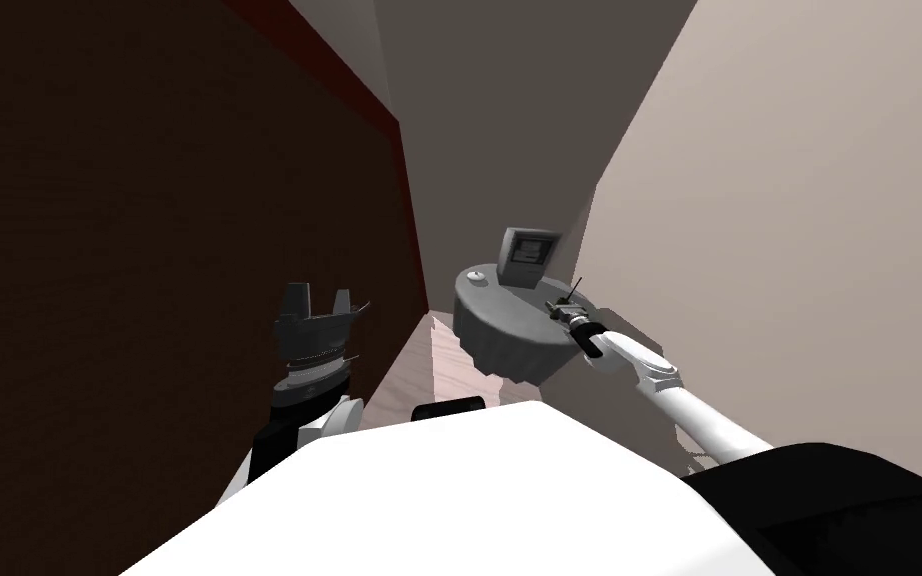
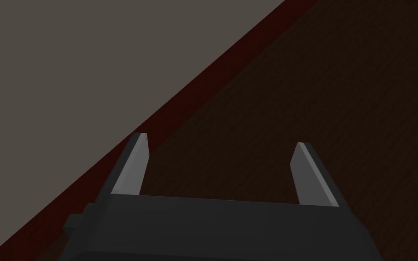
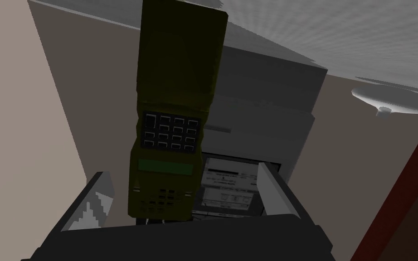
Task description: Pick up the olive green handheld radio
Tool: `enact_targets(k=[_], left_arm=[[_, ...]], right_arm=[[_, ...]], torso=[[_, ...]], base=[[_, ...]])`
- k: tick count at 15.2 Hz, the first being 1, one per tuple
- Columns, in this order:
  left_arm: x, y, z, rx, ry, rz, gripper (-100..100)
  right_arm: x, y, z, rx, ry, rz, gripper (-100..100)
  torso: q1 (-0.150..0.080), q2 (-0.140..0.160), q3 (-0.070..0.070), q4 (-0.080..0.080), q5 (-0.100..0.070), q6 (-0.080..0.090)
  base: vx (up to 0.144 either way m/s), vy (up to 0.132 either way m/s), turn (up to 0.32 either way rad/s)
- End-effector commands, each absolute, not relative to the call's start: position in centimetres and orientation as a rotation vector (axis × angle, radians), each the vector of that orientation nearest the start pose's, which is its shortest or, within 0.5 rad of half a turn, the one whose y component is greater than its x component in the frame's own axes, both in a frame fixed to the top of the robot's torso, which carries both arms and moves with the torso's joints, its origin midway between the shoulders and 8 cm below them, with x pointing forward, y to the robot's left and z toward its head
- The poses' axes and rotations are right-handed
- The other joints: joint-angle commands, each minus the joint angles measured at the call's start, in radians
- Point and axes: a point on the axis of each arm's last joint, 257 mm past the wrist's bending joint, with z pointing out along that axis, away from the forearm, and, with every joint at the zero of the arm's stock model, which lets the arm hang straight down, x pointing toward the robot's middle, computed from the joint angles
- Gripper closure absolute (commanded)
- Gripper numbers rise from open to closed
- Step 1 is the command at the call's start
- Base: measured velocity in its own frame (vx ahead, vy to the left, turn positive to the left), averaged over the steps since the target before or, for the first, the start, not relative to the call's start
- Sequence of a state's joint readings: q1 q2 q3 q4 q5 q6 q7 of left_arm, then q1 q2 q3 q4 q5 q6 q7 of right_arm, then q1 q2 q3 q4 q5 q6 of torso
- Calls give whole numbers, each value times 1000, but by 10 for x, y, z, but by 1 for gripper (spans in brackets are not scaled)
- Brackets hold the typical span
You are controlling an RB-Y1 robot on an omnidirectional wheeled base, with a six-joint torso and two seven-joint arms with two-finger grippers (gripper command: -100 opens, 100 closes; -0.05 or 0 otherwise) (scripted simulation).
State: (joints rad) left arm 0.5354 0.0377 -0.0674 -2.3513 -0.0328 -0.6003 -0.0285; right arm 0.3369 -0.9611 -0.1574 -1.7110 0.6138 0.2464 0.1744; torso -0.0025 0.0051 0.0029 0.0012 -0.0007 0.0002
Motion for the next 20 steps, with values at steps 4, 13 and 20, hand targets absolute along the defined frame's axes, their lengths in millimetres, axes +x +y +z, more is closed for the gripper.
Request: enact_targets(k=[4, 13, 20], left_arm=[[312, 247, 61, -498, 570, -1346, 0], [312, 247, 61, -498, 570, -1346, 0], [312, 247, 61, -499, 570, -1346, 0]], right_arm=[[475, -568, -134, 88, 1669, -426, -100], [509, -543, -134, 50, 1666, -429, -100], [507, -544, -135, 54, 1668, -428, 100]], torso=[[0, 0, 0, 0, 0, 0], [0, 0, 0, 0, 0, 0], [3, -2, -1, 0, 1, 1]], base=[[-38, -36, -46], [-36, -39, -42], [-9, -10, 1]])
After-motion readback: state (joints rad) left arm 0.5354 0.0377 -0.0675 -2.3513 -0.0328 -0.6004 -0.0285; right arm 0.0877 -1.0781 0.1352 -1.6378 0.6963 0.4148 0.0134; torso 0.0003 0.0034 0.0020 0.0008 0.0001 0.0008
